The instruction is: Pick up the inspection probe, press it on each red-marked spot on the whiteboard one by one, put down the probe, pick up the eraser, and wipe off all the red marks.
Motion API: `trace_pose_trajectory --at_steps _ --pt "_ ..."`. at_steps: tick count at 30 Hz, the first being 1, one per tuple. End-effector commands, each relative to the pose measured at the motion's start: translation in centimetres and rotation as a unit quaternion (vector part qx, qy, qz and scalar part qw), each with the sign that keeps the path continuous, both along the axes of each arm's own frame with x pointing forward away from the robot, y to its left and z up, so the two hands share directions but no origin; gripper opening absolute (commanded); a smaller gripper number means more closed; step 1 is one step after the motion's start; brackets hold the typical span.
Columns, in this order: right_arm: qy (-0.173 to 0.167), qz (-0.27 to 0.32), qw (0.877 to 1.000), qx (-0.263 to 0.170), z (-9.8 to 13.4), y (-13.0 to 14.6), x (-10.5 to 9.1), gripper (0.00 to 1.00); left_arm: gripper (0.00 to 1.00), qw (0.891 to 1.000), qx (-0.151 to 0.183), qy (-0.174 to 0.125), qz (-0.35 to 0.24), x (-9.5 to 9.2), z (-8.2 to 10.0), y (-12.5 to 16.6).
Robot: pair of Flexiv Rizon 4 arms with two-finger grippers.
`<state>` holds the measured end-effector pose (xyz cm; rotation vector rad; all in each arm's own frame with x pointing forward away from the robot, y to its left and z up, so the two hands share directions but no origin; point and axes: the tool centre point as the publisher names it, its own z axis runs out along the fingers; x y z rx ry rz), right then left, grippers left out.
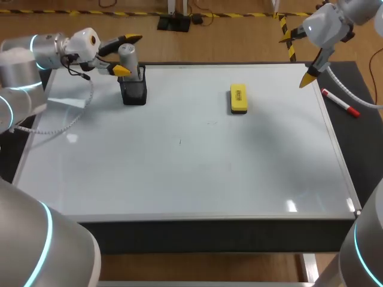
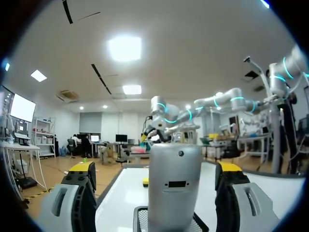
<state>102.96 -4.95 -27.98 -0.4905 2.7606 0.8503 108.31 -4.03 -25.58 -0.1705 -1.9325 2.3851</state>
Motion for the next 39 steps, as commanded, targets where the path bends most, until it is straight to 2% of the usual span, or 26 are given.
trace_pose_trajectory --at_steps 1,3,4,9,14,17,21,26,27,31,35,39 --pt "0.001 0.000 1.000 -0.003 0.1 0.0 0.0 1.00 1.00 0.998 0.038 -0.004 0.055 -2.1 2.2 0.1" --pt "0.001 0.000 1.000 -0.003 0.1 0.0 0.0 1.00 1.00 0.996 0.052 -0.010 0.071 -2.3 2.7 0.2" --pt "0.001 0.000 1.000 -0.003 0.1 0.0 0.0 1.00 1.00 0.993 0.072 -0.012 0.087 -2.5 3.0 0.4" --pt "0.001 0.000 1.000 -0.003 0.1 0.0 0.0 1.00 1.00 0.982 0.127 -0.011 0.138 -3.2 4.2 0.8" --pt "0.001 0.000 1.000 -0.003 0.1 0.0 0.0 1.00 1.00 0.972 0.159 -0.008 0.175 -4.0 5.1 1.4" --pt "0.001 0.000 1.000 -0.003 0.1 0.0 0.0 1.00 1.00 0.956 0.209 -0.012 0.204 -4.4 5.6 1.7" --pt "0.001 0.000 1.000 -0.003 0.1 0.0 0.0 1.00 1.00 0.944 0.239 -0.020 0.227 -5.1 6.3 1.9" --pt "0.001 0.000 1.000 -0.003 0.1 0.0 0.0 1.00 1.00 0.918 0.290 -0.030 0.267 -5.9 7.1 2.1" --pt "0.001 0.000 1.000 -0.003 0.1 0.0 0.0 1.00 1.00 0.917 0.291 -0.032 0.270 -6.1 7.2 2.1" --pt "0.001 0.000 1.000 -0.003 0.1 0.0 0.0 1.00 1.00 0.899 0.323 -0.046 0.291 -6.5 7.7 2.3" --pt "0.001 0.000 1.000 -0.003 0.1 0.0 0.0 1.00 1.00 0.889 0.336 -0.056 0.307 -6.9 8.2 2.5" --pt "0.001 0.000 1.000 -0.003 0.1 0.0 0.0 1.00 1.00 0.873 0.358 -0.073 0.325 -7.3 8.8 2.5"
